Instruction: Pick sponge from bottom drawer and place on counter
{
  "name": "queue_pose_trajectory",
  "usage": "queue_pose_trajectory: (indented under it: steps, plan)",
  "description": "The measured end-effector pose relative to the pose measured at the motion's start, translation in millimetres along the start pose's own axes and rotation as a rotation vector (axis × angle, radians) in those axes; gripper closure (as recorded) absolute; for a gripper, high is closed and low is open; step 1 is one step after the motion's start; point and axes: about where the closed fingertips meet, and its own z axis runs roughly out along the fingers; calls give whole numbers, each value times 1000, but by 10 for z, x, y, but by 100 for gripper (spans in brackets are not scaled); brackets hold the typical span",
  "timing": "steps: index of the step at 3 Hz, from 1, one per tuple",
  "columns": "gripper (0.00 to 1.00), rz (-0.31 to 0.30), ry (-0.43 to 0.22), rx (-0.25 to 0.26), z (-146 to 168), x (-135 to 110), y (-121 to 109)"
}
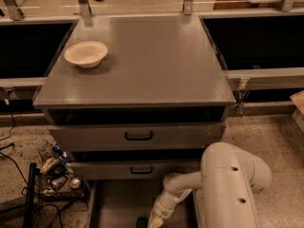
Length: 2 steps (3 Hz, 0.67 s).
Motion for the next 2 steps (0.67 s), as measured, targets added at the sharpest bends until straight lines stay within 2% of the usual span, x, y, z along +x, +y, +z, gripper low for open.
queue_pose_trajectory:
  steps: [2]
  plan:
    - [38,0,0,0,0,0,0]
